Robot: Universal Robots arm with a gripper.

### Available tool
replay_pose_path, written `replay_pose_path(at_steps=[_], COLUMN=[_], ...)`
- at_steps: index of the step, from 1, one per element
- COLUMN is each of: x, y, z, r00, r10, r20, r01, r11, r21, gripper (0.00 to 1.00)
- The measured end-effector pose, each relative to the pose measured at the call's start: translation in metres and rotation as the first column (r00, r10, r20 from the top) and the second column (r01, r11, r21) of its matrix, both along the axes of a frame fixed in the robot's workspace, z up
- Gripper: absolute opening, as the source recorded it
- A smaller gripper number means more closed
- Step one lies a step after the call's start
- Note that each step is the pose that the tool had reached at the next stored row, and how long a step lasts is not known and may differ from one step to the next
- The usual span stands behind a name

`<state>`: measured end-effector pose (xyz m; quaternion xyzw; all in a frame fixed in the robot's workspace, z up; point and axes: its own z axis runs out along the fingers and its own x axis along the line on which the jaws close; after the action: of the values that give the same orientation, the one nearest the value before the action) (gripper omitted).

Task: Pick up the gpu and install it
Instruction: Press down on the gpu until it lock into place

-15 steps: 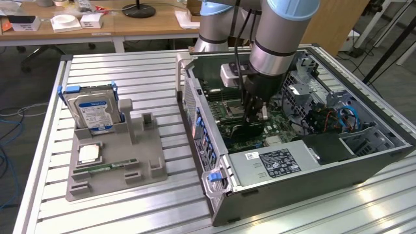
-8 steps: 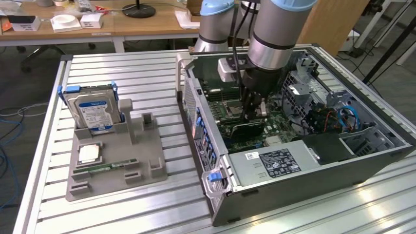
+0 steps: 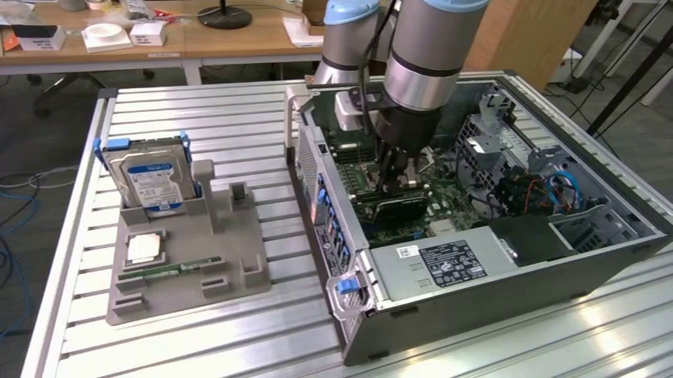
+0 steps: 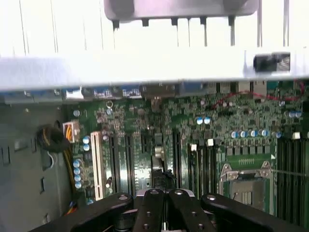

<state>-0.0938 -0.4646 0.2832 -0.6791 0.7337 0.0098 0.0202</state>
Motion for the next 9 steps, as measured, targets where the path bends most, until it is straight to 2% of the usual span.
replay_pose_path(at_steps=[9], x=[-0.019], y=[0.0000], z=[0.0050], r00=[1.0000], r10=[-0.001], r20=[0.0000], r01=[0.001], r11=[1.0000], r21=[0.0000], gripper=[0.11])
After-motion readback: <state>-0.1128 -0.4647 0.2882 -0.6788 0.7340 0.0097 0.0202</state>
